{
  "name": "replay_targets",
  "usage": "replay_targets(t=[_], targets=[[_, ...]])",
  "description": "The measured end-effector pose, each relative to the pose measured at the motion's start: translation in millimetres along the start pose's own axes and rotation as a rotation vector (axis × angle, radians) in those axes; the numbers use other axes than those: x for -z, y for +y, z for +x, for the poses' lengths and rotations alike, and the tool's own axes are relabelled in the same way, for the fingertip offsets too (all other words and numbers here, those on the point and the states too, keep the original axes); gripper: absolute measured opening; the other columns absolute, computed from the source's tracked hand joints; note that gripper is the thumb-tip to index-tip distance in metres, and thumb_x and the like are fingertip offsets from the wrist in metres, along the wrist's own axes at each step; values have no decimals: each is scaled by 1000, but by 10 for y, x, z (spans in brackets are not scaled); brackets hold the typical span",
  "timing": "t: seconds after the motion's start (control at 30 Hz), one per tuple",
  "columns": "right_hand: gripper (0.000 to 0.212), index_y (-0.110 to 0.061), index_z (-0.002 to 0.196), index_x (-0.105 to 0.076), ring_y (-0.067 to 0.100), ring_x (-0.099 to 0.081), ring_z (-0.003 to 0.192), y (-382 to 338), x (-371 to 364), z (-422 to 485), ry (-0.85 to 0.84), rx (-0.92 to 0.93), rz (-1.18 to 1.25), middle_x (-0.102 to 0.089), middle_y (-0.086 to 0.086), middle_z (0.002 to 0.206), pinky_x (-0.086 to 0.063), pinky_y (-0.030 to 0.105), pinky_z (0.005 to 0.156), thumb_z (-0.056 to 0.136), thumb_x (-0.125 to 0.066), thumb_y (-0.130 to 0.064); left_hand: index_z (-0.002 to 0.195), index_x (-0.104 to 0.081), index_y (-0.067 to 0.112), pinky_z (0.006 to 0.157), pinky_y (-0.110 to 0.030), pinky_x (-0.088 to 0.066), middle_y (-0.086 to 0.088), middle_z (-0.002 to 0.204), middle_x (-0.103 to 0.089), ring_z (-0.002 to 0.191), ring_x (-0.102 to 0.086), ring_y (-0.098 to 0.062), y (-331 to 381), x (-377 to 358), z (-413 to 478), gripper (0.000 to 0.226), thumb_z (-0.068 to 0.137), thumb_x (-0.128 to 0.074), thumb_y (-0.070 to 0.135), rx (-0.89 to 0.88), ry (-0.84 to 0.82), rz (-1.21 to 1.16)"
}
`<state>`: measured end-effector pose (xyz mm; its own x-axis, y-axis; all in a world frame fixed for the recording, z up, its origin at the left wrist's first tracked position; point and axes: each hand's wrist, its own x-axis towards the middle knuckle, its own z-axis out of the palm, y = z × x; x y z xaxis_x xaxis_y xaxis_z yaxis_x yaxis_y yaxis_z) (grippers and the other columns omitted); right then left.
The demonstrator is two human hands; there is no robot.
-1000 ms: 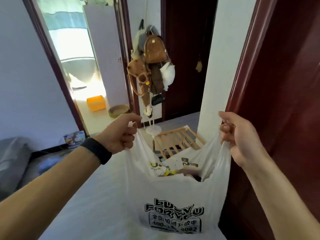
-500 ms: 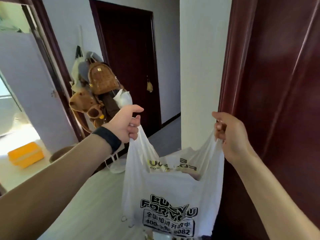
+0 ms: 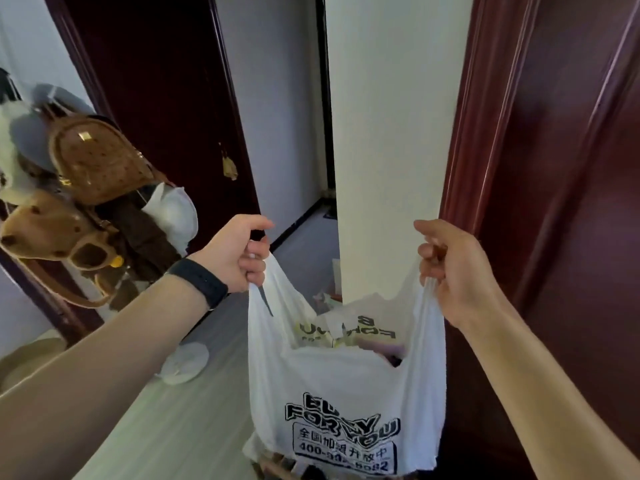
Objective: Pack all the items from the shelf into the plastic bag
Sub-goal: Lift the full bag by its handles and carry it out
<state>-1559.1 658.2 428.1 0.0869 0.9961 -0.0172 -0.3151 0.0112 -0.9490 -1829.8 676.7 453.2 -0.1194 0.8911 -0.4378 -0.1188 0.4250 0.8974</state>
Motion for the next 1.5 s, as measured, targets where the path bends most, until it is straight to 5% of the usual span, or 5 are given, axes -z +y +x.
replay_targets(t=[0.37, 0.57, 0.9, 1.1, 1.5], targets=[[37, -18, 62, -39, 12, -25, 49, 918, -170, 50, 290, -31, -251, -28, -5, 55, -23, 21, 45, 87, -65, -14, 71, -48, 18, 40, -23, -15, 7, 51, -31, 34, -15, -8, -387, 297, 1136, 23, 91, -58, 25, 29, -347, 170], [22, -12, 97, -56, 17, -59, 69, 1277, 3, -275, 443, 135, -480, -61, 3, 72, -46, 33, 71, 84, -73, -7, 102, -54, 31, 68, -24, -43, 19, 91, -59, 79, -59, -4, -1077, 773, 1336, 26, 85, -71, 41, -621, -182, 682], [113, -33, 151, -23, 12, -37, 138, 2809, 105, -819, 632, 55, -603, -35, -9, 150, -35, 38, 106, 58, -86, -43, 145, 7, 61, 117, -61, -11, 12, 160, 21, 150, 5, -28, -2584, 1106, 1849, 75, 90, -44, 64, -684, -357, 1085], [41, -39, 131, -50, 17, -57, 116, 3099, -54, -373, 538, -41, -896, -56, -14, 124, -51, 42, 96, 91, -52, -49, 139, 10, 68, 115, -65, 2, 17, 161, 16, 149, 17, -25, -2553, 526, 2132, 63, 102, -33, 39, -626, -472, 1179], [73, -33, 157, 4, 15, 20, 150, 3396, 136, 208, -167, -331, -1540, 21, -9, 163, 0, 50, 122, 99, -40, -30, 141, -45, 31, 115, -58, -7, 8, 150, -37, 147, -10, -17, -2578, 53, 2143, 52, 98, -27, 54, -453, -389, 1481]])
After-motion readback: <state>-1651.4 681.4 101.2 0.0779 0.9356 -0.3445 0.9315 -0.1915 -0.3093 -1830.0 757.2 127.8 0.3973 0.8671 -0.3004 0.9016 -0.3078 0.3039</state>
